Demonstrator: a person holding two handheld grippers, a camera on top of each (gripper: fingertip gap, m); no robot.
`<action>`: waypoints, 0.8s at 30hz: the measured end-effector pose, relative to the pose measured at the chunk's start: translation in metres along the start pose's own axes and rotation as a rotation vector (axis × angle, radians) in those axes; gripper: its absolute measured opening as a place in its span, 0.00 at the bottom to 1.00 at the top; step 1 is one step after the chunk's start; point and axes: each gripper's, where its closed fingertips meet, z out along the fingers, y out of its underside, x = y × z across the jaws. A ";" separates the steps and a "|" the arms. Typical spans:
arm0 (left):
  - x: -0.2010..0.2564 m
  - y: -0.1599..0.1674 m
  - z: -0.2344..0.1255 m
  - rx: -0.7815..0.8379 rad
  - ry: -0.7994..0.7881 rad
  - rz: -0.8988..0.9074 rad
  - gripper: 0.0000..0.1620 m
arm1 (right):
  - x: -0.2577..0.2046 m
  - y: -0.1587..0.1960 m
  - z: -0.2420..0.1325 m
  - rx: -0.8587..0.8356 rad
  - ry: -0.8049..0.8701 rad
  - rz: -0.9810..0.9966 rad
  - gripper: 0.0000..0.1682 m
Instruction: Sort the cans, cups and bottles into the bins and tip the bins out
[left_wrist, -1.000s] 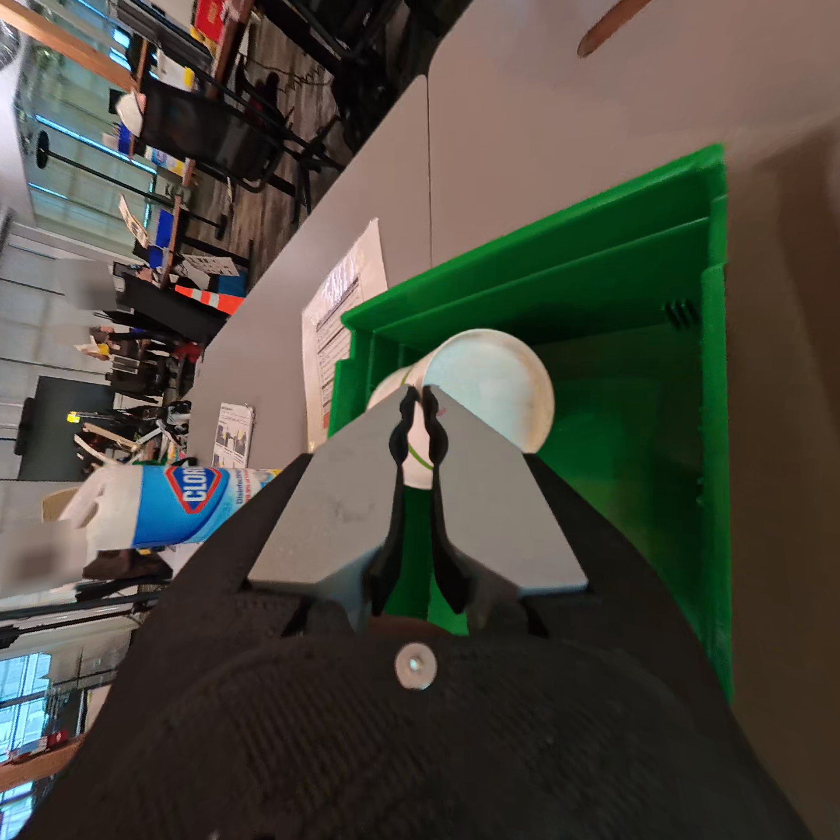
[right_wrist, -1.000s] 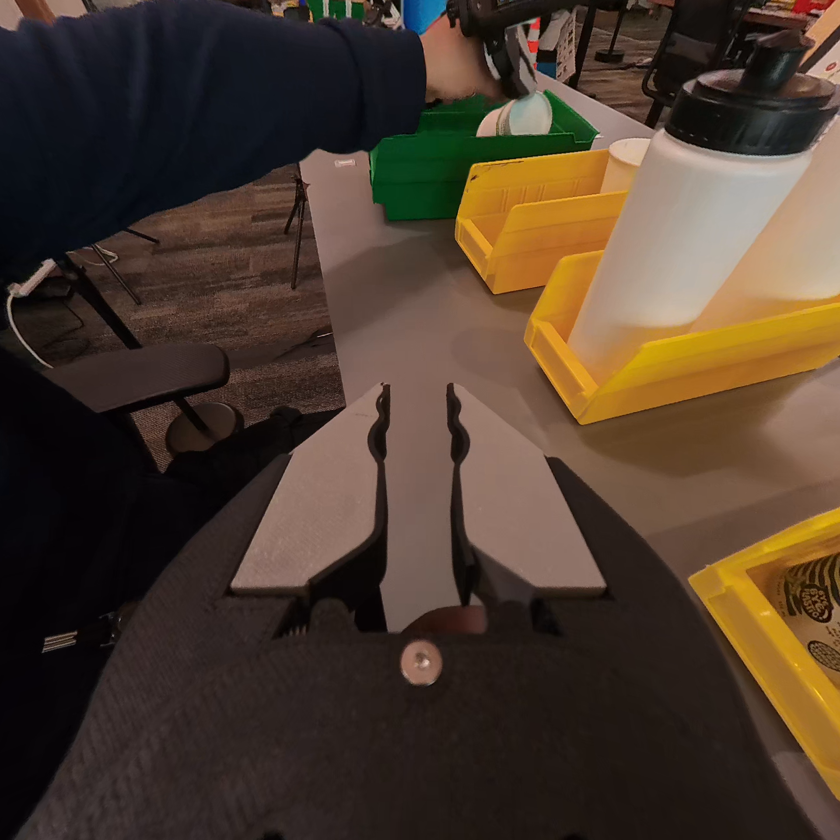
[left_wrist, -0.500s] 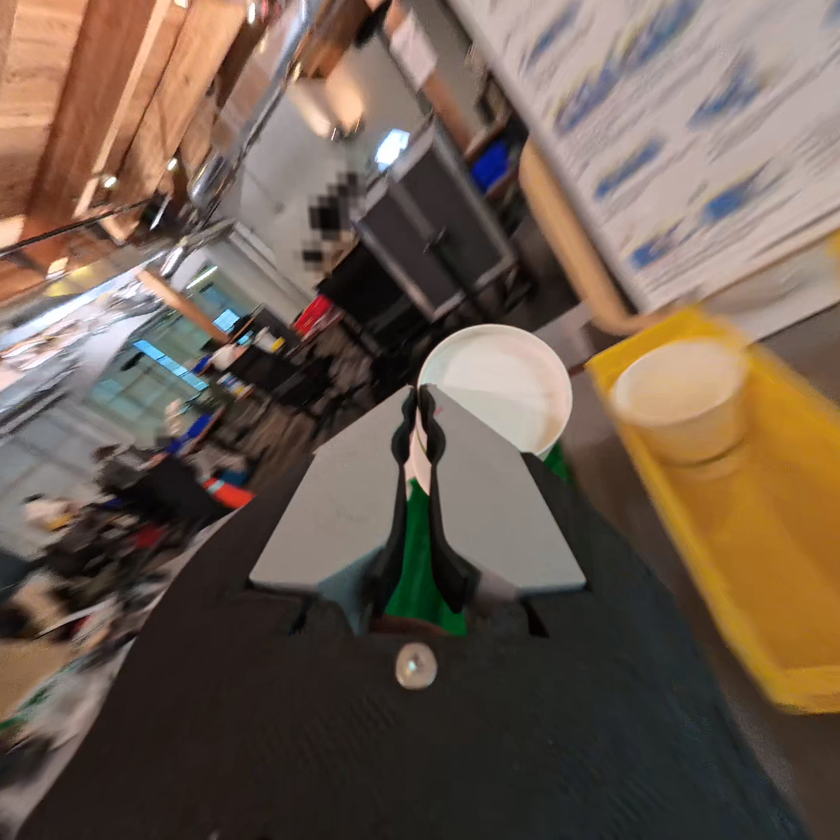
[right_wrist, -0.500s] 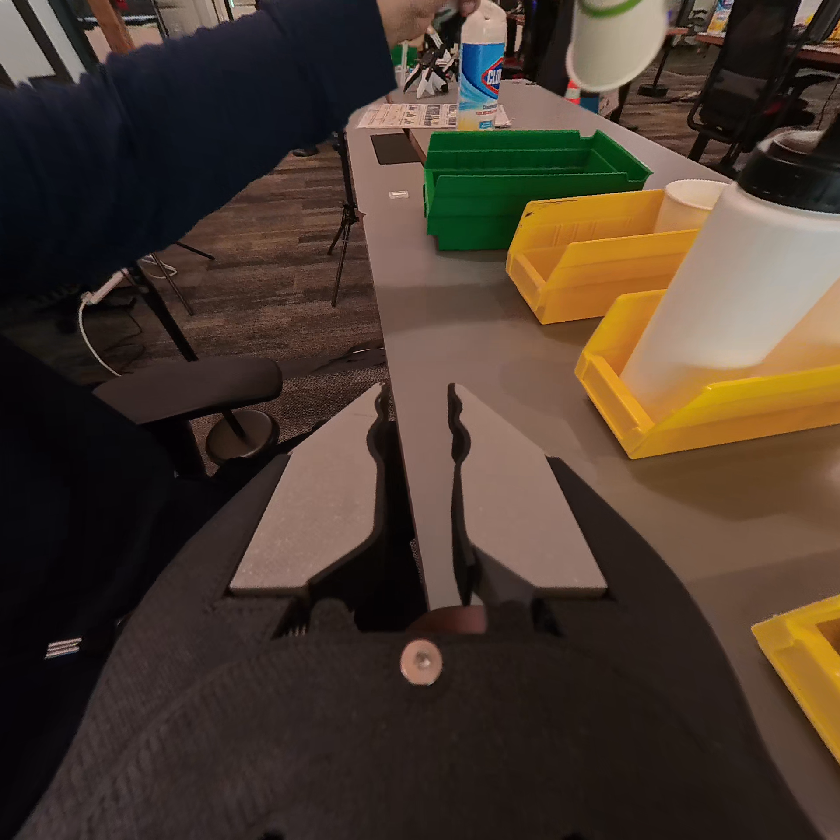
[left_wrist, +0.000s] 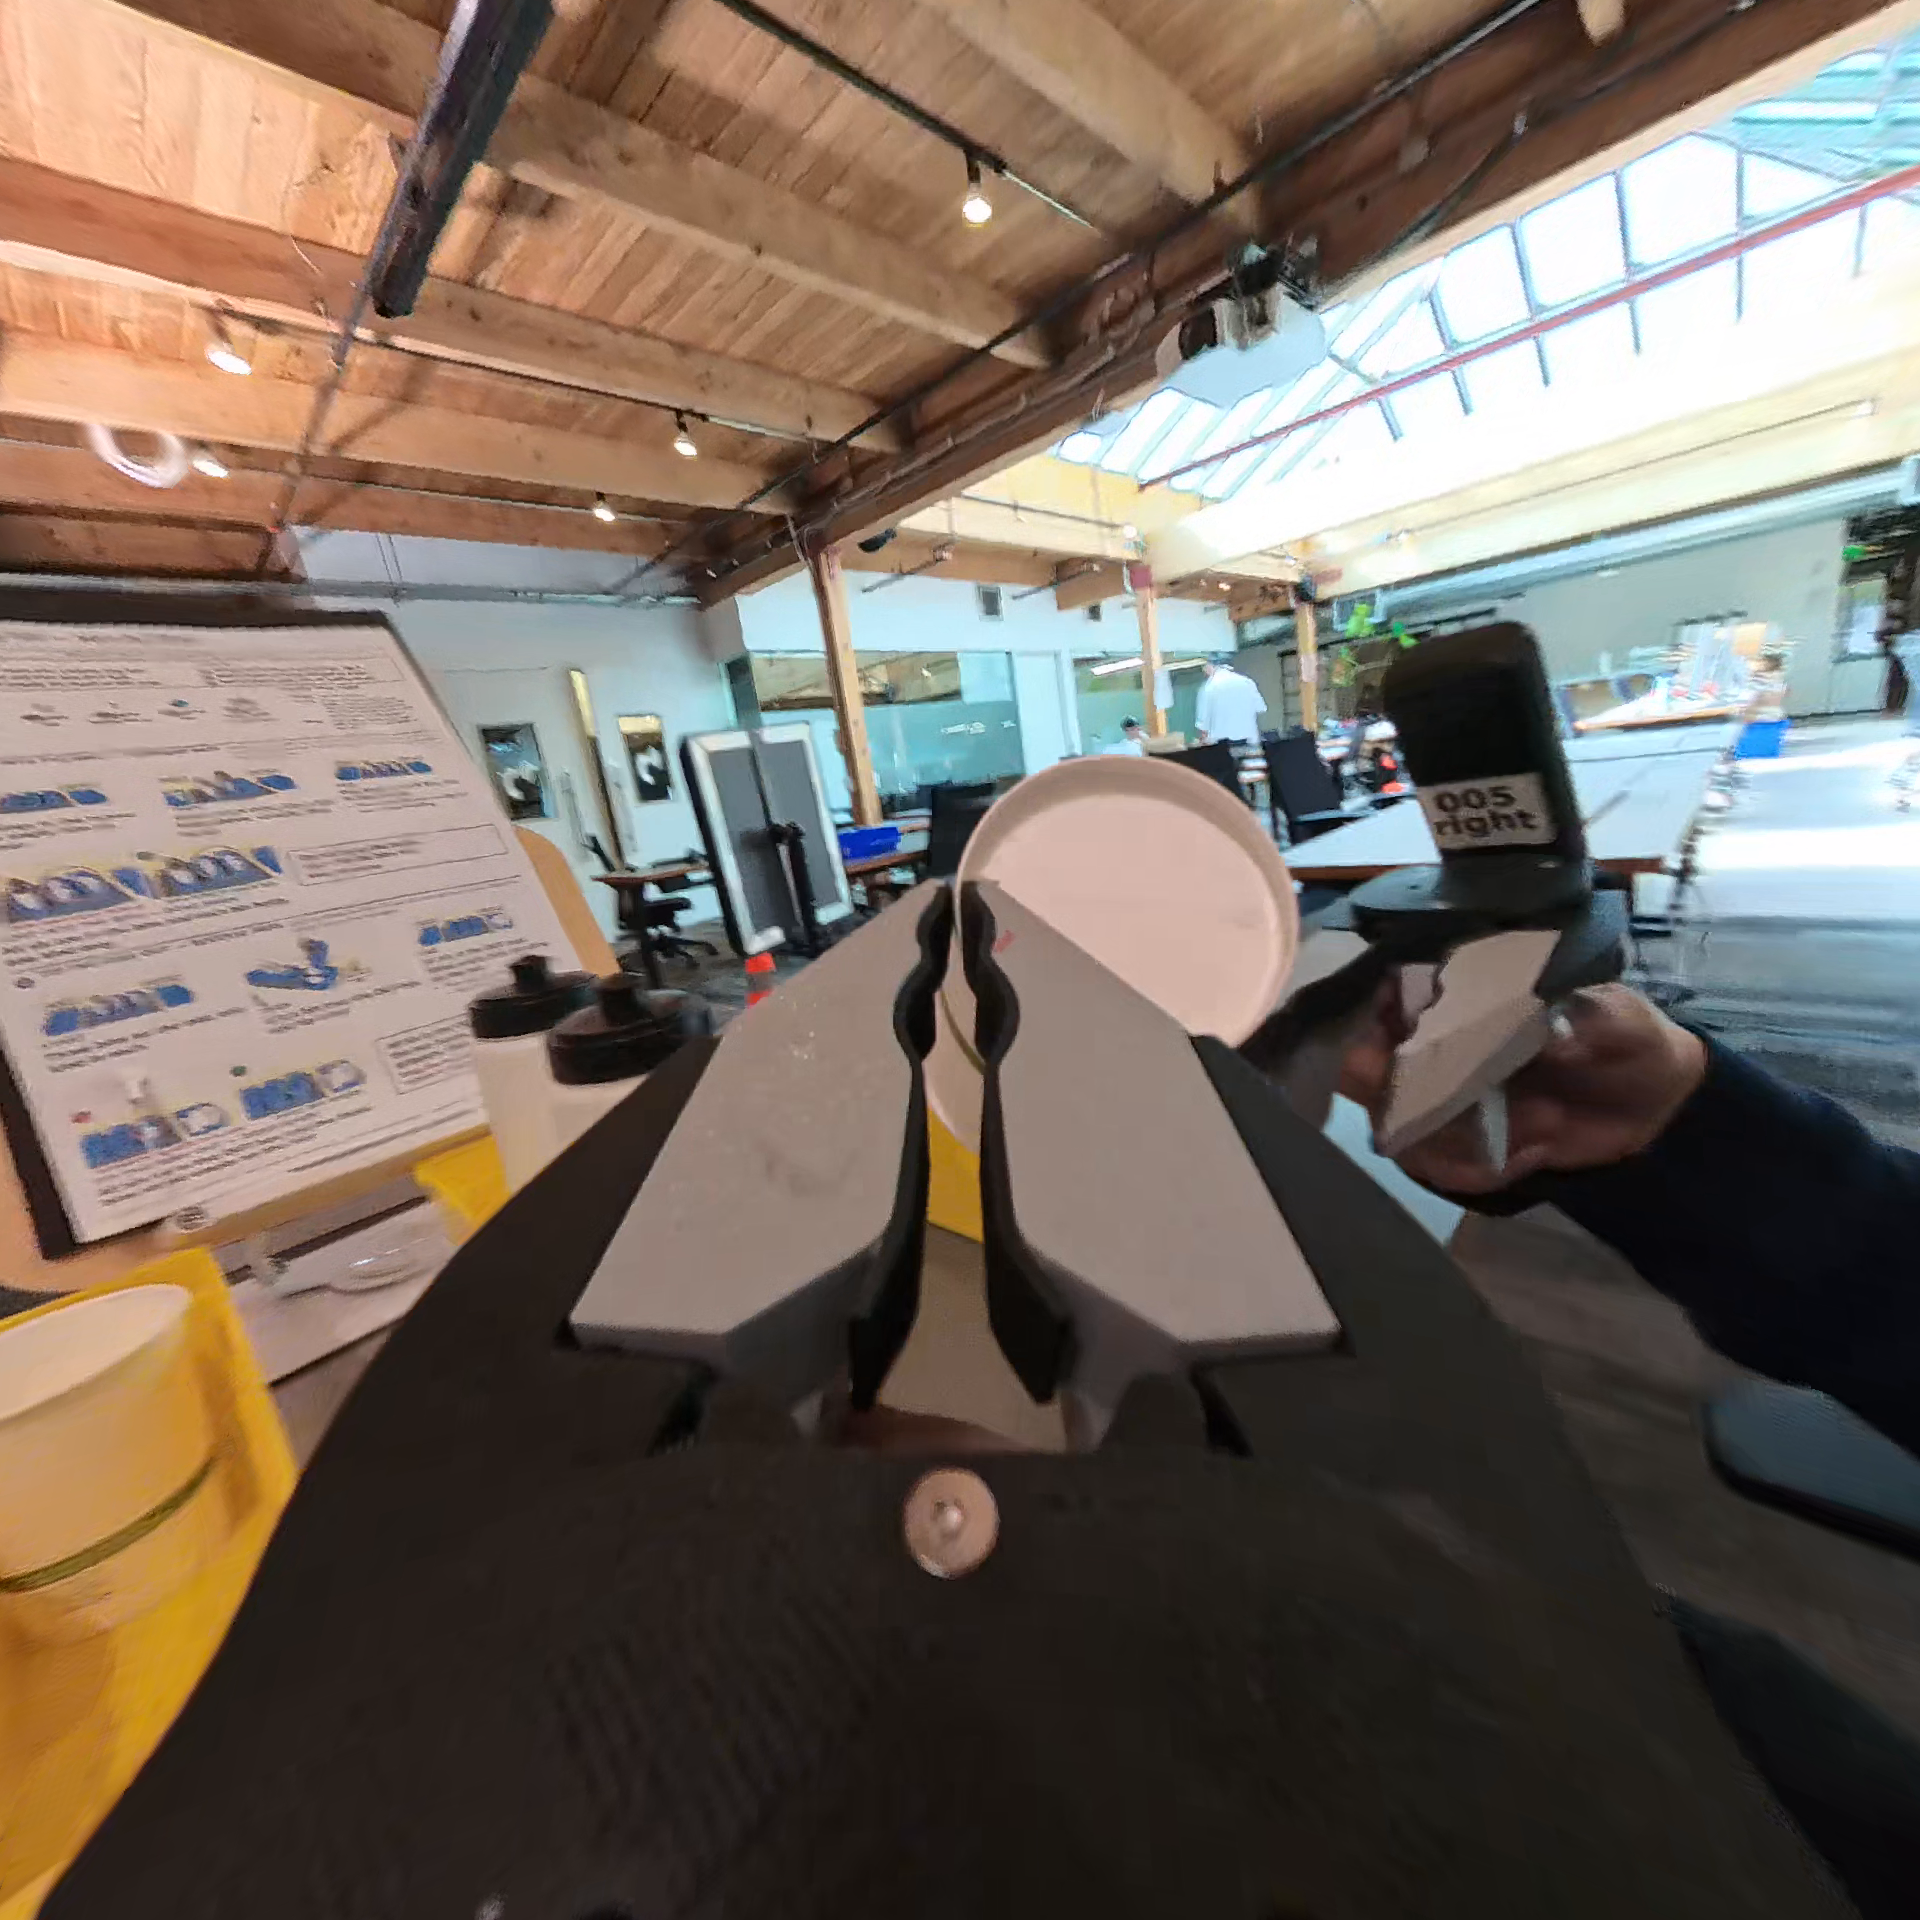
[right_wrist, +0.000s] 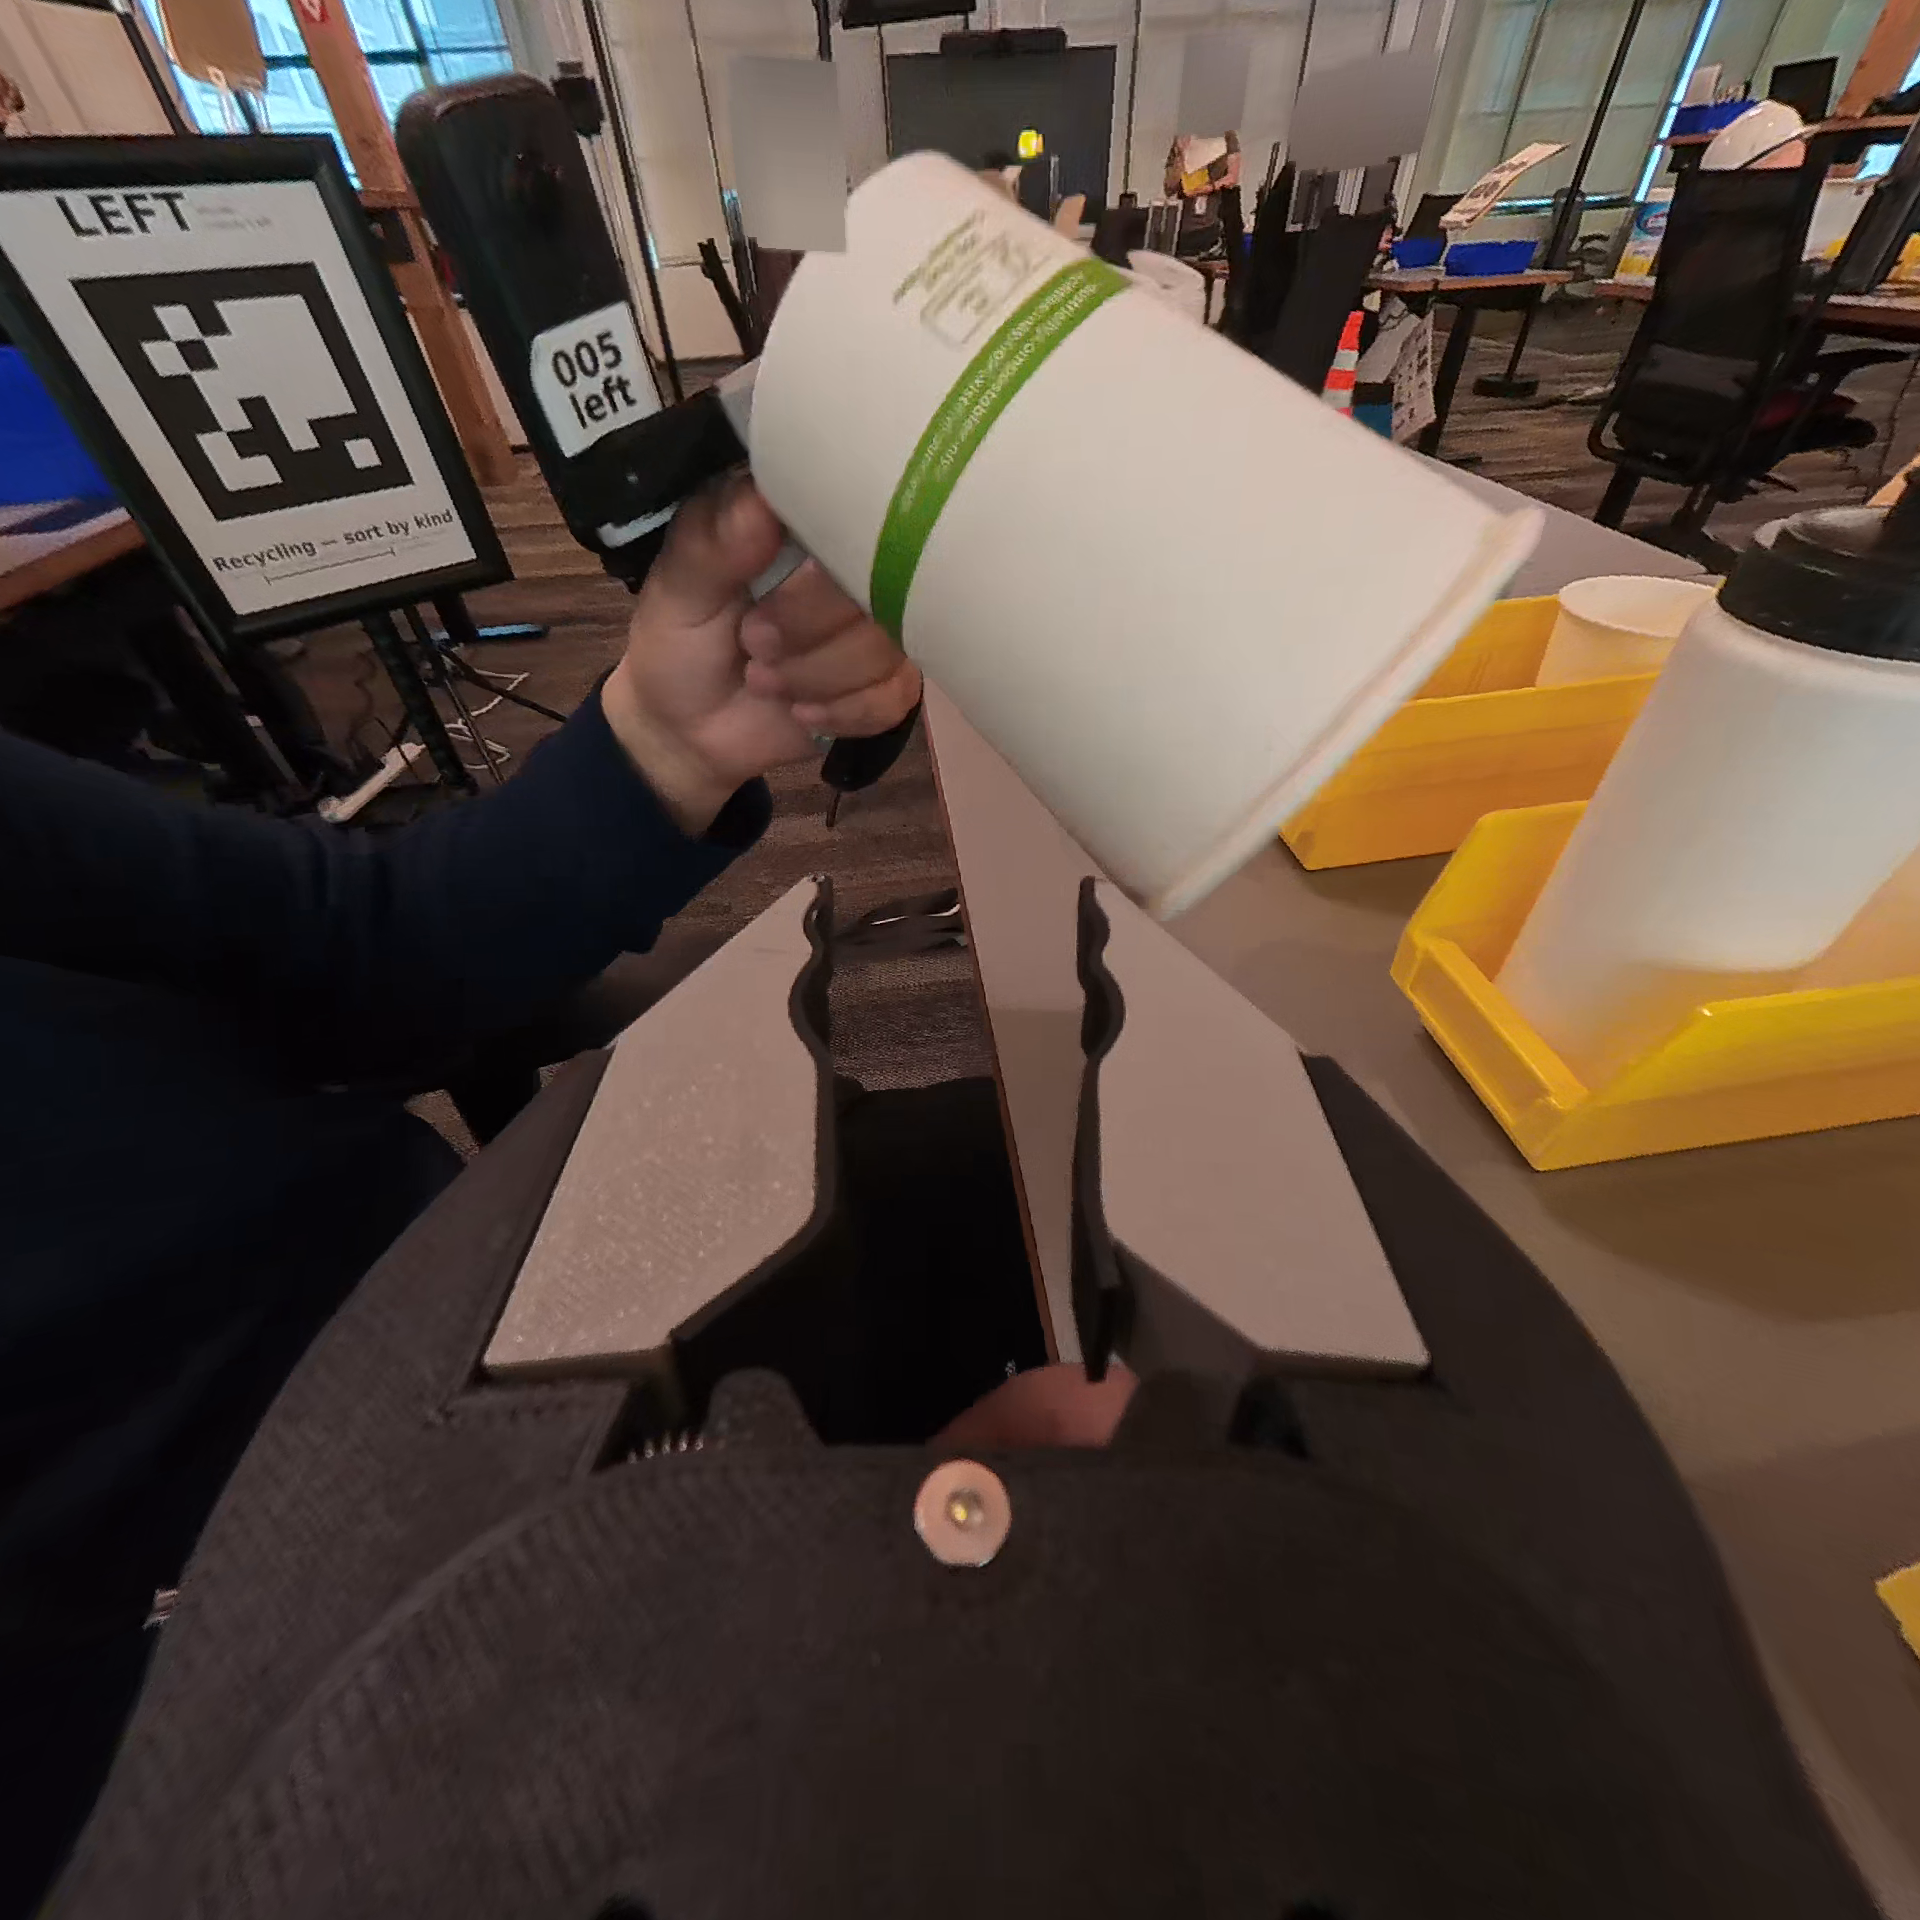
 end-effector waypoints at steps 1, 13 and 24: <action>0.007 0.005 0.005 -0.043 0.040 -0.009 0.00 | 0.002 0.001 -0.001 -0.003 0.004 0.006 0.28; 0.004 0.007 0.015 -0.006 0.056 -0.095 0.00 | 0.019 -0.012 -0.017 0.099 -0.015 0.105 0.23; -0.007 0.066 0.002 -0.387 0.018 0.163 0.38 | 0.037 0.015 -0.028 -0.129 0.129 -0.006 0.00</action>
